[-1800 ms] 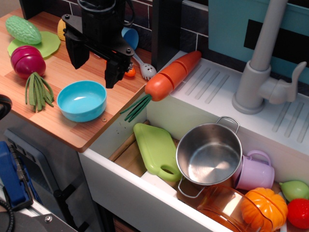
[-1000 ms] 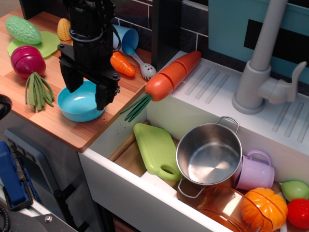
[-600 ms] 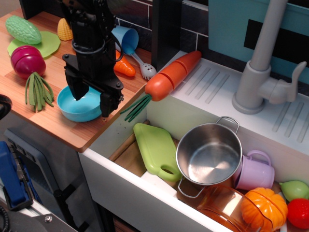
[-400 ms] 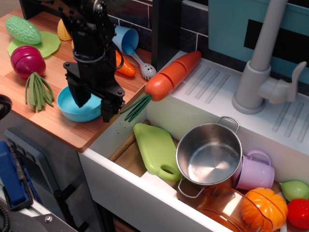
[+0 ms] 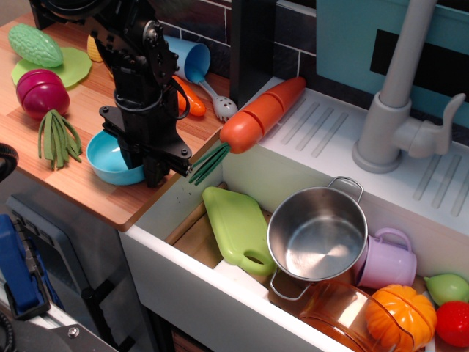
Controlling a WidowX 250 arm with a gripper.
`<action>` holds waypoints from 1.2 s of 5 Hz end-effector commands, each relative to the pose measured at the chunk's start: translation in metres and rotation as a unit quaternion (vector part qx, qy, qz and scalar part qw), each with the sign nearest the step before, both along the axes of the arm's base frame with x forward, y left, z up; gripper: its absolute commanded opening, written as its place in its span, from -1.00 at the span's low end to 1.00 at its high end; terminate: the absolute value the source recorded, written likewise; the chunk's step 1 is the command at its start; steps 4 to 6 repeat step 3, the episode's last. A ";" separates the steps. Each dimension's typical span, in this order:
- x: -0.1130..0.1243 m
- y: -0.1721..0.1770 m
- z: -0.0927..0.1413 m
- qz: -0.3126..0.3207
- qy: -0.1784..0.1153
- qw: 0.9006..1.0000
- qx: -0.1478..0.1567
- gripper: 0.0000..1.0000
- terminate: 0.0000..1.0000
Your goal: Lift bowl
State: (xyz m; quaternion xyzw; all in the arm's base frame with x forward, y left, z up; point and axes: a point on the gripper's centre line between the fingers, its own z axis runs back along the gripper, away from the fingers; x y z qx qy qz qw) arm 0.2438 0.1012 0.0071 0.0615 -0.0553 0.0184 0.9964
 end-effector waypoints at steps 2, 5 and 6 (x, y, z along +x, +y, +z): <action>0.021 0.006 0.075 -0.037 -0.013 0.998 0.054 -1.00 -1.00; 0.030 0.004 0.100 -0.046 -0.009 0.996 0.075 -1.00 1.00; 0.030 0.004 0.100 -0.046 -0.009 0.996 0.075 -1.00 1.00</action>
